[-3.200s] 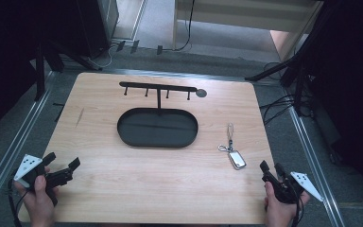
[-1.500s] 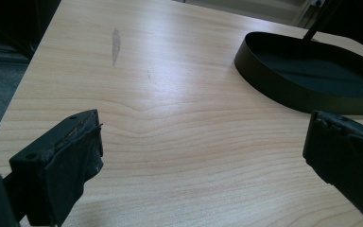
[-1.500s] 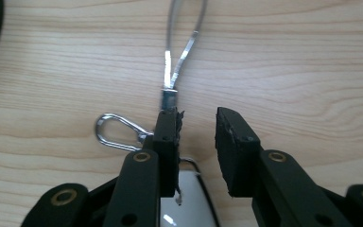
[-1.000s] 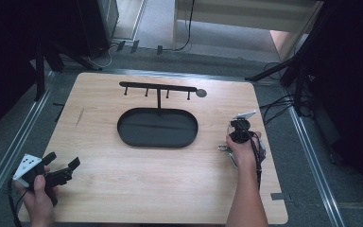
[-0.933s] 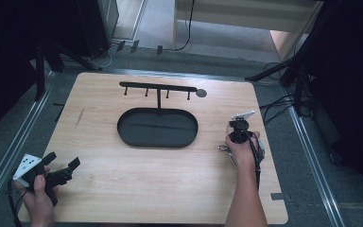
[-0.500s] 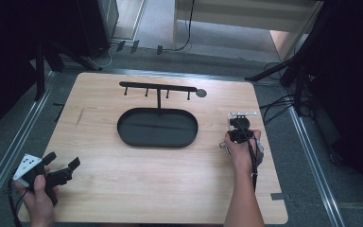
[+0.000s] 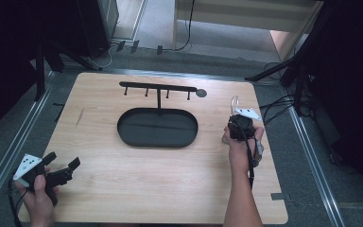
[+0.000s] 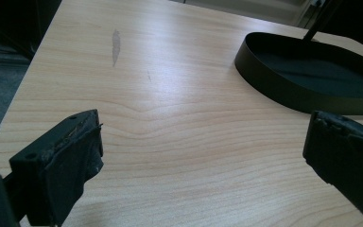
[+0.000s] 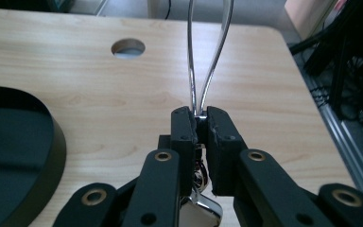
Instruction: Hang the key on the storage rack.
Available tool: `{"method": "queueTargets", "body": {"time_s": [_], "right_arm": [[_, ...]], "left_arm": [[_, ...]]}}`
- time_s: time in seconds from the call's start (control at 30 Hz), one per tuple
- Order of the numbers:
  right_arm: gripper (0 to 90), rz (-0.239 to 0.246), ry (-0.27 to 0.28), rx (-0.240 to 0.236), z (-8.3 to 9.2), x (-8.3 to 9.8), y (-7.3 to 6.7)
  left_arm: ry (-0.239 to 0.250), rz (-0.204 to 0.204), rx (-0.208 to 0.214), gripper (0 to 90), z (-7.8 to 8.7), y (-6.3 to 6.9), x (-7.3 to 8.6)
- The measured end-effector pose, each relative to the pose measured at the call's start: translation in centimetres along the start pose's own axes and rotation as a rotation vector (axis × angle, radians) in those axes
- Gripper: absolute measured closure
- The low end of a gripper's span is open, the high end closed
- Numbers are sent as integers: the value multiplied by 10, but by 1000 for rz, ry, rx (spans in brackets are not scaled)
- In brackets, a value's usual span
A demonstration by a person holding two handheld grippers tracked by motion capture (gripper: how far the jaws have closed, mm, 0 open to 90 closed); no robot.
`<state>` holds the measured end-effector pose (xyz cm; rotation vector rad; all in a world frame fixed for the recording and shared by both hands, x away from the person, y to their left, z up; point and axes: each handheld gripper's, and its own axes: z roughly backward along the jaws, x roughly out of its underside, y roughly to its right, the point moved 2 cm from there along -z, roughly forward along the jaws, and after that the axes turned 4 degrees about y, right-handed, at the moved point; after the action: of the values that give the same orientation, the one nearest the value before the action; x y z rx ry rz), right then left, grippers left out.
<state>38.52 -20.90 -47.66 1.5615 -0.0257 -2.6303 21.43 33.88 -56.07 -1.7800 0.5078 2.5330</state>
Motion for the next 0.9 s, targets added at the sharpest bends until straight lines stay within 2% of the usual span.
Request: {"method": "queueTargets", "body": {"time_s": [0.1, 0.23, 0.3, 0.5, 0.9], "right_arm": [[831, 9, 21, -2, 2, -2, -2], [831, 6, 105, -9, 8, -9, -7], [831, 9, 128, -7, 10, -11, -9], [831, 25, 183, -35, 17, -19, -25], [831, 53, 239, -110, 27, -22, -59]], "left_arm": [[0, 0, 0, 0, 0, 0, 0], [-1, 1, 1, 0, 0, 0, 0], [0, 1, 1, 0, 0, 0, 0], [0, 1, 1, 0, 0, 0, 0], [-1, 1, 2, 0, 0, 0, 0]]}}
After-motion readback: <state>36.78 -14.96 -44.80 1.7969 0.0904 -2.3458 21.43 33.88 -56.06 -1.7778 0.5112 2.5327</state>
